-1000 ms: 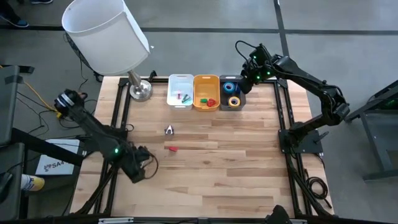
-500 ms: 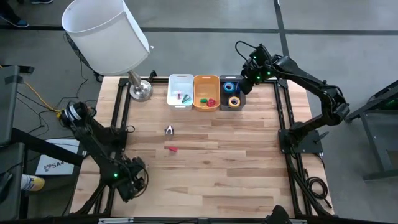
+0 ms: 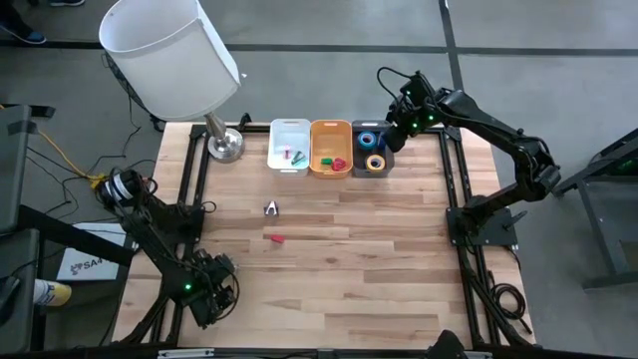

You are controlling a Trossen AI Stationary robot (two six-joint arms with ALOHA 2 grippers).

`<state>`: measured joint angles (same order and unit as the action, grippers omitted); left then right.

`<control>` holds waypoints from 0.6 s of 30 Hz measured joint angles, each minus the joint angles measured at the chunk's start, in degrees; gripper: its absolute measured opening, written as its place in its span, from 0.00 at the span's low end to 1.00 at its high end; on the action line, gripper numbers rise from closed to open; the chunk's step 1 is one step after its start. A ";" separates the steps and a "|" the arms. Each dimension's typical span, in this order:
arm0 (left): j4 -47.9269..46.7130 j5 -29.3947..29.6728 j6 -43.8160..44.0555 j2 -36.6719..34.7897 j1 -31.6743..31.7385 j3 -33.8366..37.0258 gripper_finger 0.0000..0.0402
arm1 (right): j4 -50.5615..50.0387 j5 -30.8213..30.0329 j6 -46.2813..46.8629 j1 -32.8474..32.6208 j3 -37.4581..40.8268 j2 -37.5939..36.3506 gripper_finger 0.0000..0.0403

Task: Pick and place Stapler, Stapler remover, tape
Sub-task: Put the gray staple remover into the white bin

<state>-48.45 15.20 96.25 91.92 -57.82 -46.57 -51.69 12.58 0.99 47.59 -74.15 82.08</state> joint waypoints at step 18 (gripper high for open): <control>0.29 4.18 0.70 -0.42 0.57 0.20 0.85 | -1.00 -0.02 0.24 0.00 0.00 0.00 0.41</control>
<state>-48.16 19.38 96.95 91.50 -57.26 -46.37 -52.69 12.56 1.23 47.59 -74.15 82.08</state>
